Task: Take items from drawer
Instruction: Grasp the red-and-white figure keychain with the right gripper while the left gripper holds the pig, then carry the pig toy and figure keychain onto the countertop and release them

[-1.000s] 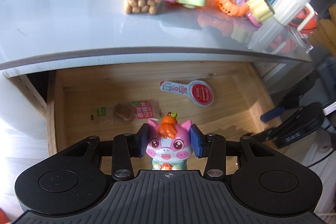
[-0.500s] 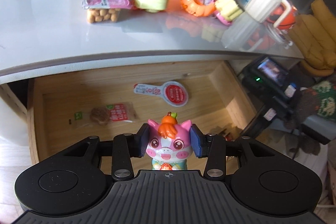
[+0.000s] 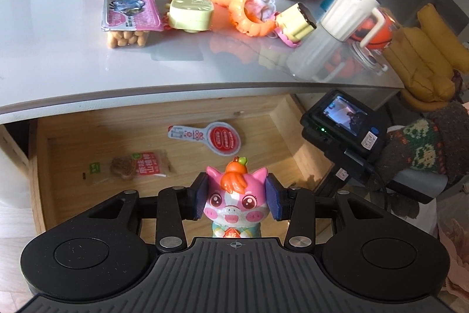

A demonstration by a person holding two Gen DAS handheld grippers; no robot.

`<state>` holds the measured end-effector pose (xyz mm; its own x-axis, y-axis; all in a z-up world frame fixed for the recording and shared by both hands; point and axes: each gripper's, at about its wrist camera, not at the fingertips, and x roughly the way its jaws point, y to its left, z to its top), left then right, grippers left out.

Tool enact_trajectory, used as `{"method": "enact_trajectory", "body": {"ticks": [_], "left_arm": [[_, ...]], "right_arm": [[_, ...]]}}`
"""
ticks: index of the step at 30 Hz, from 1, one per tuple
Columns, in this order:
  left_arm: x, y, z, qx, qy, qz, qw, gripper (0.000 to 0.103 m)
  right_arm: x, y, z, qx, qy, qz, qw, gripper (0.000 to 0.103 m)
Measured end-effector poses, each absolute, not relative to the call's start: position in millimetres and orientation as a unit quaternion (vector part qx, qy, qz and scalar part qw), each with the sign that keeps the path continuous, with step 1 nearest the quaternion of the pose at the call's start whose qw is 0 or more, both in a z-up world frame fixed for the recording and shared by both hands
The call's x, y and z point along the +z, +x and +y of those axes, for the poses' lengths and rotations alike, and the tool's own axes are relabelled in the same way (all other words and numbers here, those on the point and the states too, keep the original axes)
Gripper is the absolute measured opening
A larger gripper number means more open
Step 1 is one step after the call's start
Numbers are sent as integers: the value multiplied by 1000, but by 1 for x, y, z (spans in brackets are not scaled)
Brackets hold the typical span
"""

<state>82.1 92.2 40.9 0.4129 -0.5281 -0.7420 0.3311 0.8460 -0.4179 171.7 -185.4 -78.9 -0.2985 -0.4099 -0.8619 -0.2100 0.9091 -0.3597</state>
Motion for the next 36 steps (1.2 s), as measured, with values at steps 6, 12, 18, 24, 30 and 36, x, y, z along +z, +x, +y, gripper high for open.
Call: {"method": "enact_trajectory", "body": {"ticks": [6, 12, 18, 24, 30, 36], "left_arm": [[34, 86, 90, -249, -94, 486, 832, 45], [25, 90, 89, -227, -81, 499, 832, 45], [15, 87, 82, -218, -52, 516, 827, 45], [22, 82, 76, -203, -50, 518, 829, 45], [39, 80, 53, -207, -48, 524, 825, 45], [103, 91, 44, -202, -37, 462, 863, 45]], "right_arm": [[-71, 167, -183, -77, -194, 789, 578, 32], [-55, 158, -179, -53, -188, 766, 612, 32], [-23, 145, -170, -9, -168, 727, 666, 32], [13, 159, -160, 44, -149, 674, 722, 32], [43, 150, -159, 85, -125, 622, 768, 32], [115, 150, -155, 127, -107, 536, 828, 32]]}}
